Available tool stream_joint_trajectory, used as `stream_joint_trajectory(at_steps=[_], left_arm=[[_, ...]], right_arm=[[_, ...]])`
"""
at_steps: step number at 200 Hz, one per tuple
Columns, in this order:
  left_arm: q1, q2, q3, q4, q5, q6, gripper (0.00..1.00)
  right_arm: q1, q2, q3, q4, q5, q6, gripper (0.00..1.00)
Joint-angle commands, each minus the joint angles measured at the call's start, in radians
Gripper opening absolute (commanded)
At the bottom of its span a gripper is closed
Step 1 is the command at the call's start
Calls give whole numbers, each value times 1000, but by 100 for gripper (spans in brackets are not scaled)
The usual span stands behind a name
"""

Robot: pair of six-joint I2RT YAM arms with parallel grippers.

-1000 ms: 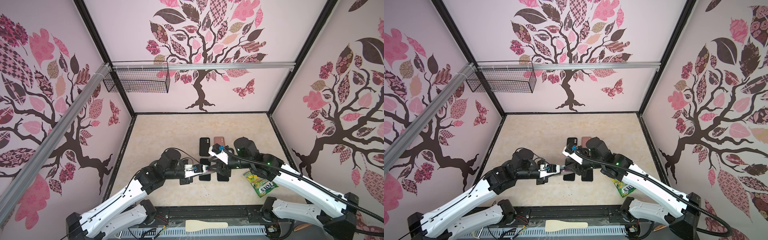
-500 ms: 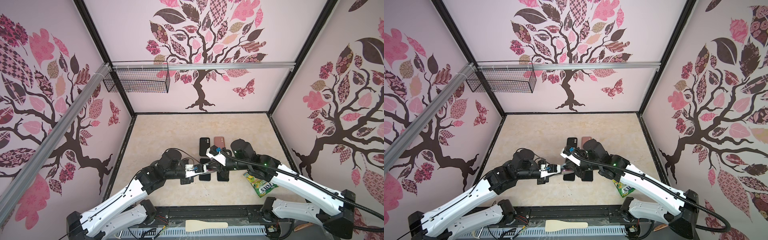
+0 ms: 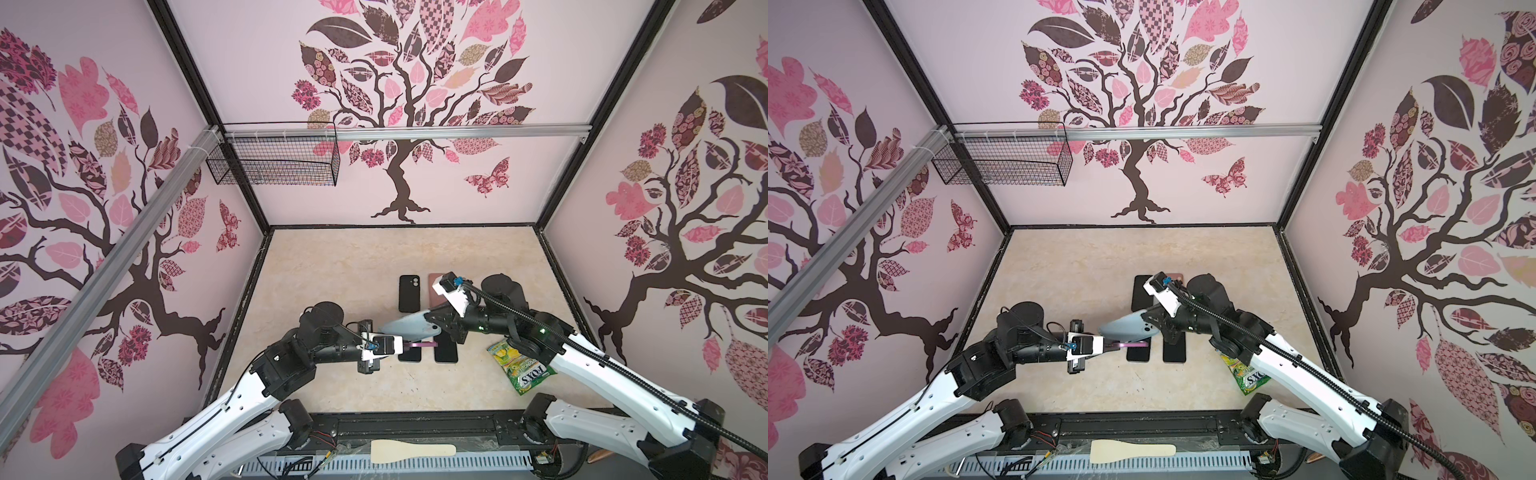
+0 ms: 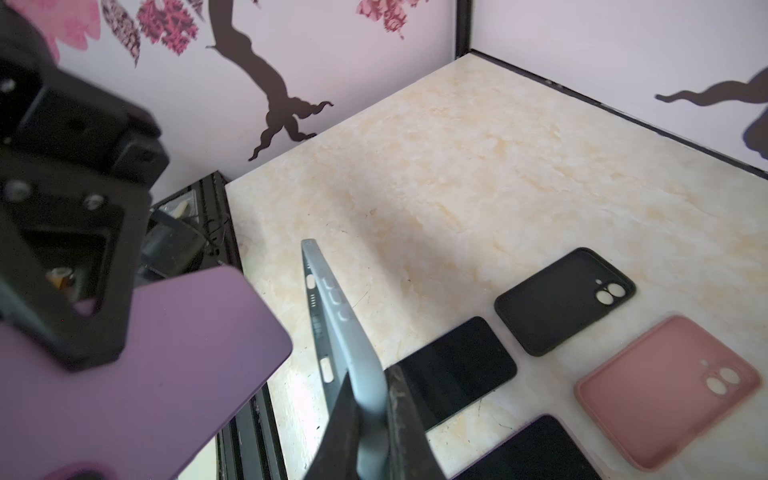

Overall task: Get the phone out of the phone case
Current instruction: 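Pull the light blue case off with the right gripper while the left holds the phone, then lower the phone toward the table with the left gripper while the right carries the case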

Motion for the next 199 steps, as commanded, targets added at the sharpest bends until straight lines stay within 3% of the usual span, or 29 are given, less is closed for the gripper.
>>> stream_joint_trajectory(at_steps=[1, 33, 77, 136, 171, 199], left_arm=[[2, -24, -20, 48, 55, -24, 0], [20, -54, -58, 157, -12, -186, 0], [152, -70, -87, 238, -69, -502, 0], [205, -5, -72, 159, -254, -782, 0], [318, 52, -76, 127, -167, -966, 0], [379, 130, -56, 48, -82, -1039, 0]], right_arm=[[-9, 11, 11, 20, 25, 87, 0], [-9, -5, -29, 79, 55, 121, 0], [-10, -70, -93, 152, 126, 146, 0], [-9, -104, -147, 180, 249, 187, 0], [-9, -79, -146, 142, 258, 262, 0], [-9, -31, -146, 120, 230, 331, 0]])
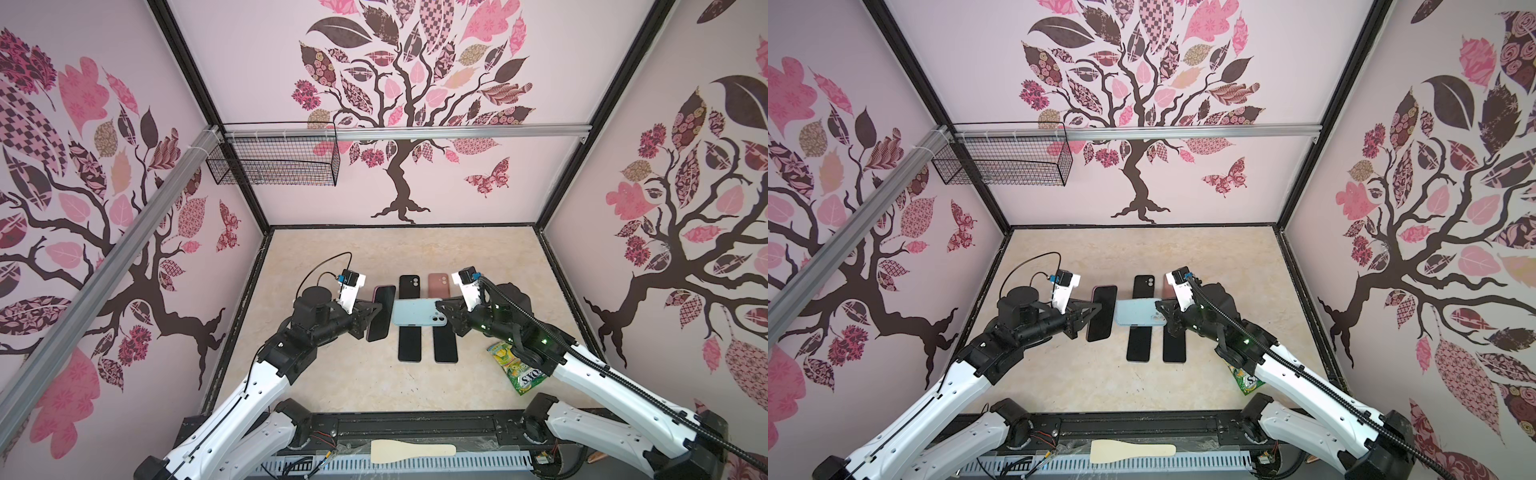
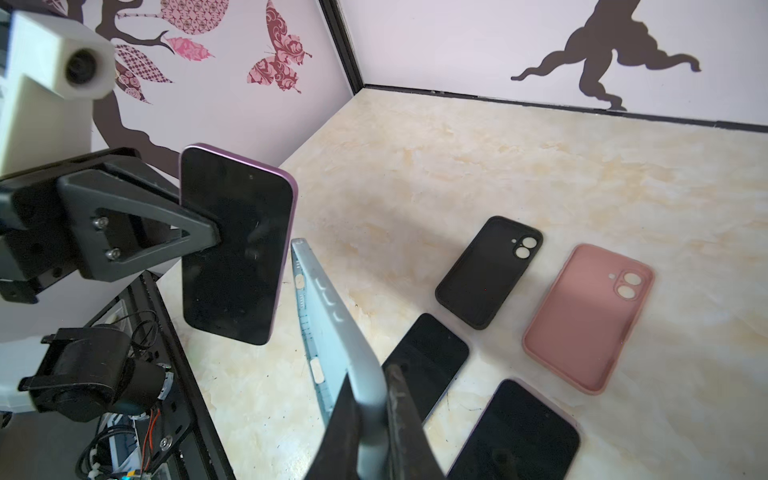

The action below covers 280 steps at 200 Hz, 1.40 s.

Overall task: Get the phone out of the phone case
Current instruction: 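Lower the phone toward the table with the left gripper while the right carries the case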

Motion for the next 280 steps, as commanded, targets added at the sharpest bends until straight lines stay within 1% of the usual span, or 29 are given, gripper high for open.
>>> stream_joint_trajectory(at_steps=[1, 16, 28, 47, 73, 97, 108, 119, 136, 147, 163, 175, 193, 207, 230, 245, 280], left_arm=[[38, 46, 27, -40, 96, -125, 0], [48, 83, 29, -60, 140, -132, 0], [51, 107, 29, -76, 140, -146, 0], [53, 142, 34, -101, 147, -143, 0], [68, 186, 60, -159, 159, -115, 0], [132, 230, 59, -158, 236, -132, 0], [172, 253, 52, -153, 268, -146, 0], [207, 275, 42, -138, 296, -163, 0], [244, 309, 32, -121, 325, -169, 0], [249, 326, 29, -118, 322, -145, 0], [249, 345, 28, -109, 311, -126, 0], [248, 360, 20, -82, 304, -121, 0], [249, 374, 12, -63, 253, -118, 0], [248, 382, -2, -41, 215, -116, 0], [249, 403, -22, -2, 197, -109, 0], [249, 420, -23, 9, 195, -95, 0], [249, 469, -11, 14, 214, -72, 0]], right_arm=[[0, 37, 2, -25, -2, 86, 0], [1, 59, 5, -41, 16, 144, 0], [1, 62, -10, -29, 38, 189, 0], [0, 58, -36, -4, 62, 226, 0], [0, 90, 2, -95, 94, 243, 0], [1, 142, 60, -197, 126, 261, 0], [0, 151, 60, -198, 145, 279, 0], [-1, 154, 47, -184, 185, 331, 0], [-1, 157, 41, -173, 161, 352, 0], [-1, 151, 21, -149, 152, 368, 0], [-1, 144, -3, -118, 127, 344, 0], [-3, 145, 10, -138, 105, 321, 0], [-3, 131, 3, -126, 88, 325, 0], [-3, 119, -8, -94, 83, 367, 0], [-3, 184, 34, -134, 55, 424, 0], [-2, 222, 31, -133, 50, 457, 0], [-3, 303, 41, -125, 35, 484, 0]])
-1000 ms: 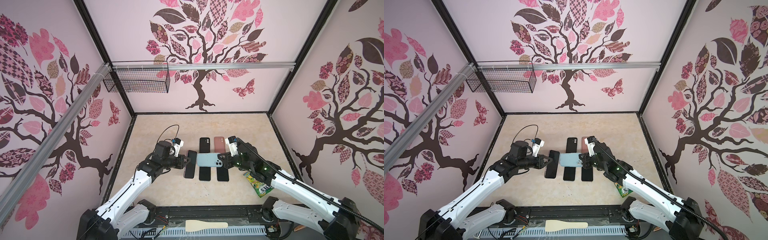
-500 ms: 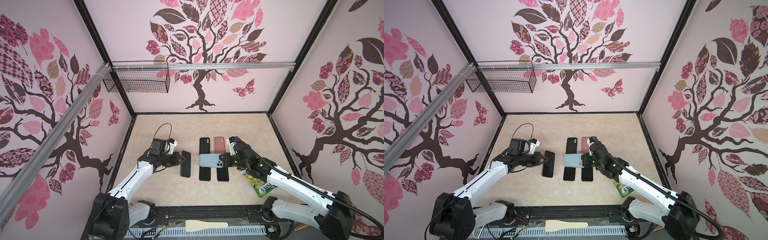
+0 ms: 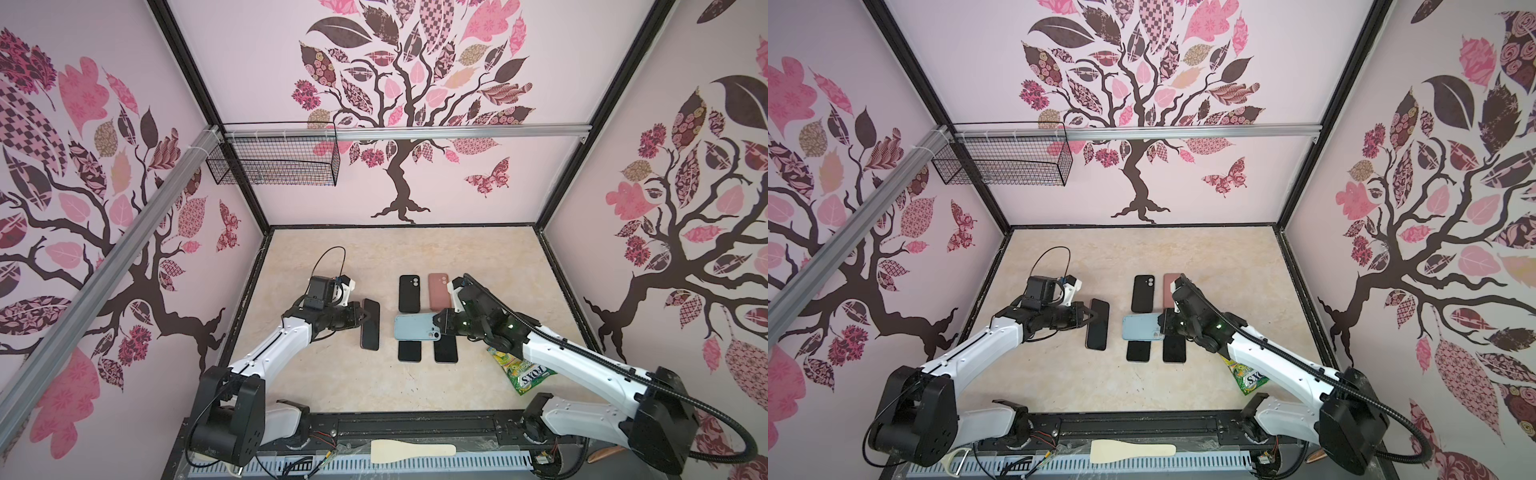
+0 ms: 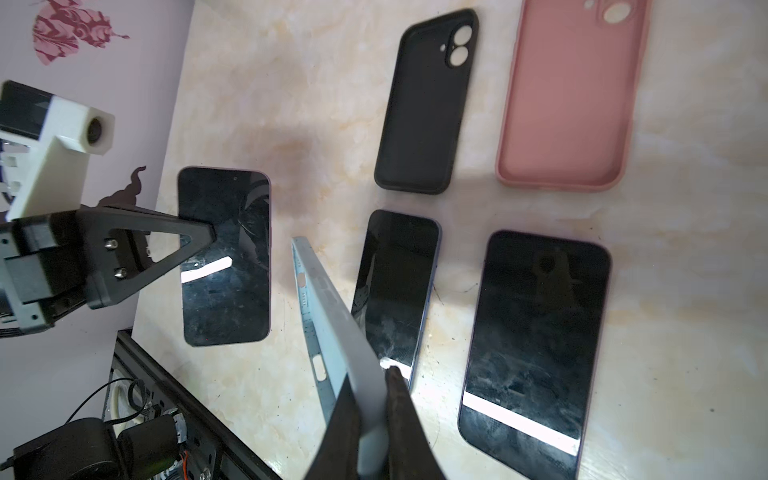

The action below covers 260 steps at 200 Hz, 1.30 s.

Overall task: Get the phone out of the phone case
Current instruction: 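Lower the phone toward the table with the left gripper while the right carries the case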

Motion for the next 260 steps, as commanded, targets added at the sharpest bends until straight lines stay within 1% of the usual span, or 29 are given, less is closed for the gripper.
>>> stream_joint_trajectory(at_steps=[1, 49, 97, 168, 209, 260], left_arm=[[2, 24, -2, 48, 22, 31, 0], [1, 116, 17, 45, 43, 60, 0], [2, 173, 25, 71, 37, 42, 0], [2, 237, 34, 125, 72, -10, 0], [2, 276, 35, 152, 84, -30, 0], [1, 296, 14, 196, 94, -52, 0]], right_arm=[[-2, 50, 36, -6, -24, 42, 0], [-3, 126, 56, 16, -35, 77, 0], [-2, 174, 73, 43, -38, 105, 0], [-3, 254, 123, 12, -2, 84, 0], [-4, 275, 149, -28, 40, 58, 0], [-4, 327, 167, -16, 12, 47, 0]])
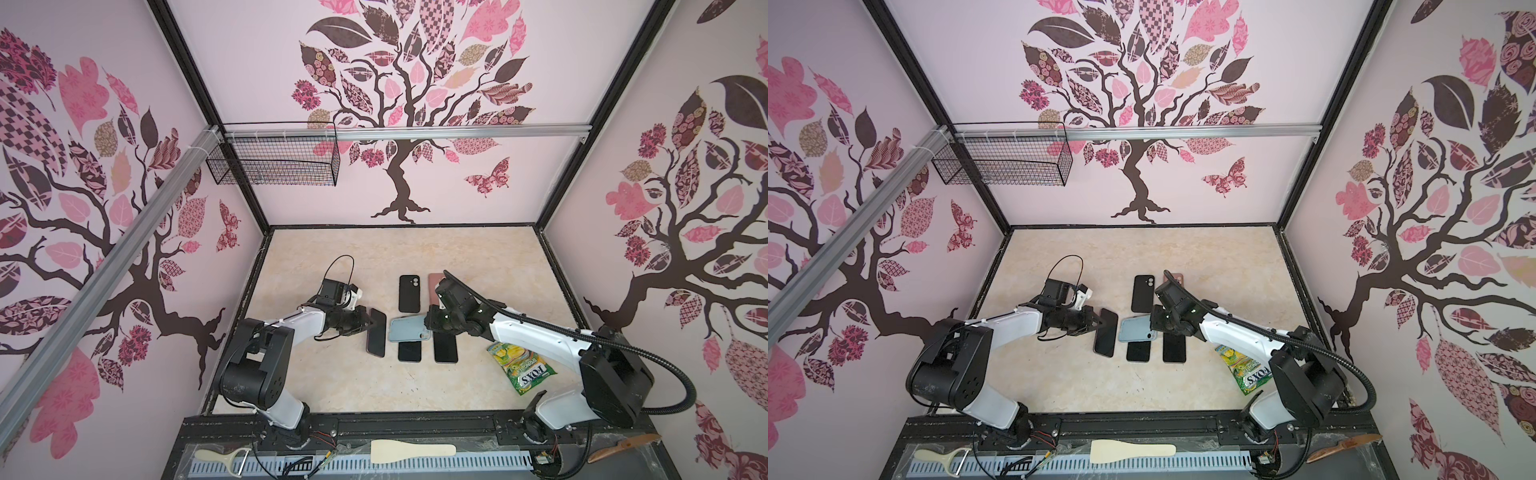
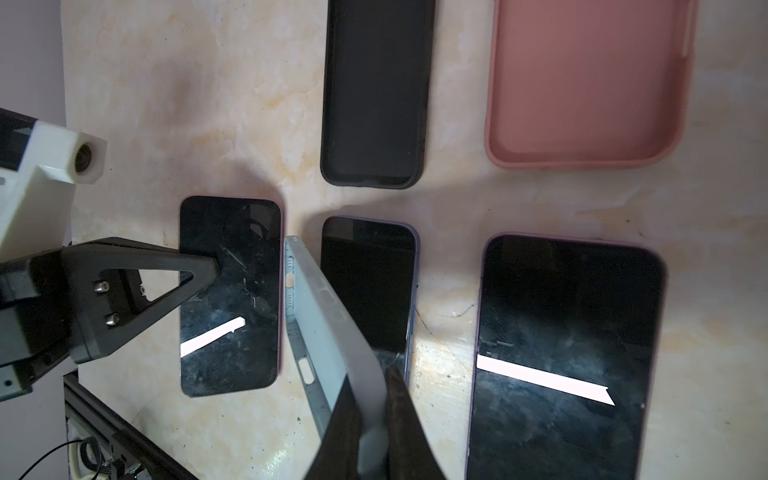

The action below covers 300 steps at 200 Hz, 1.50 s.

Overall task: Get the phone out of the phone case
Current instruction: 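Lower the phone toward the table with the left gripper while the right carries the case, then set the phone down beside the black phones and open the left gripper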

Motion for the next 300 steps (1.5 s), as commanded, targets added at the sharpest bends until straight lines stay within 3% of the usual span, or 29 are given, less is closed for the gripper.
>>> stream_joint_trajectory(at_steps=[1, 24, 127, 255, 300], left_arm=[[1, 12, 11, 55, -6, -1, 0], [2, 19, 4, 68, -5, -8, 0], [2, 30, -23, 78, -49, -27, 28], [2, -28, -95, 69, -116, -48, 36], [2, -167, -100, -25, -283, -15, 39]], right_arm=[[-4, 45, 52, -18, -4, -17, 0], [-4, 54, 58, -20, 5, -26, 0], [-8, 59, 83, -63, 40, -73, 0], [-10, 59, 105, -83, 45, -97, 0], [-10, 6, 116, -76, -7, -124, 0]])
